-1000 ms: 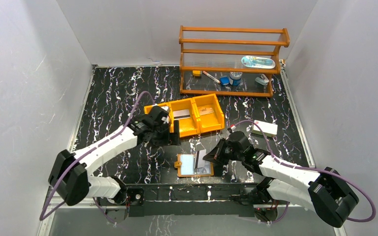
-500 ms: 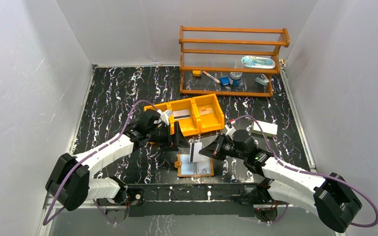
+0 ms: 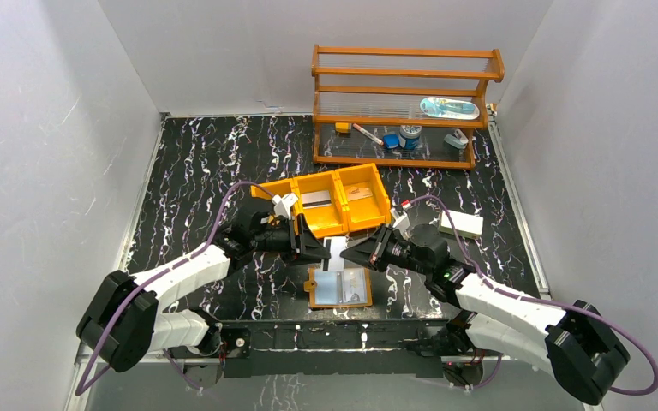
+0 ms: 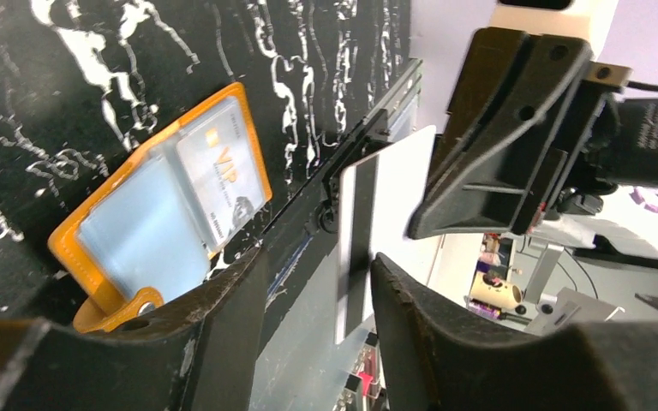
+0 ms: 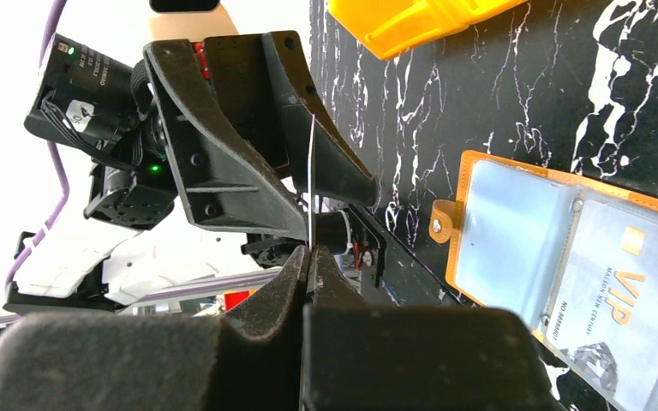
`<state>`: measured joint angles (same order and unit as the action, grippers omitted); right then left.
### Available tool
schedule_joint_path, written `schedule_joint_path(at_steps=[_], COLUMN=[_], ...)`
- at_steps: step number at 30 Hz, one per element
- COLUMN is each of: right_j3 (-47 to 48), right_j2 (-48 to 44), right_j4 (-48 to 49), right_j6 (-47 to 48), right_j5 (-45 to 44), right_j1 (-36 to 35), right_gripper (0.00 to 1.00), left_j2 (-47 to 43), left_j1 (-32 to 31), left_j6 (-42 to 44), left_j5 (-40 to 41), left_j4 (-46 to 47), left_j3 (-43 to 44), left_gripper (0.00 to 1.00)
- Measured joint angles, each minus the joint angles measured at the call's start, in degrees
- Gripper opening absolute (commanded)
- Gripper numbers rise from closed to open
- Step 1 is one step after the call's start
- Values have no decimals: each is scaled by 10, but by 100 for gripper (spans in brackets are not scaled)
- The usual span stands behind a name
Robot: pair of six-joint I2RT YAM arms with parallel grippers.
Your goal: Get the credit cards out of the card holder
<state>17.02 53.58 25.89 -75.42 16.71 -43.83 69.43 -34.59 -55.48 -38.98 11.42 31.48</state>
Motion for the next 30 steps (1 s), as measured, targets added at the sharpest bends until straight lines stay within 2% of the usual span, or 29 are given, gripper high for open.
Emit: schedule_joint_path(at_steps=[4,8,11,17,20,26,30], right_j3=[-4,-14,-19,-33,-40,-49,-49], right_j2=[7,10,11,13,15,28,44], right_j4=[20,37,45,73,95,148,188], right_j6=[-10,-19,-24,-40,-49,-61,-67], right_j5=[2,4,6,7,10,16,22], right_j1=[0,0,2,3,3,3,3], right_gripper=[6,8,12,30,35,35,25], left_j2=[0,0,0,0,0,0,0], left_j1=[0,1,5,5,5,5,5], left_j6=[-31,-61,-80,-94,-98,-115,-124], left_j5=[-18,-37,-47,-59,-63,-72,-80], left_j4=[56,119,150,177,185,207,221], left_j3=[-6,-25,-37,-37,-37,-37,-37], left_gripper=[24,1,0,0,0,0,0])
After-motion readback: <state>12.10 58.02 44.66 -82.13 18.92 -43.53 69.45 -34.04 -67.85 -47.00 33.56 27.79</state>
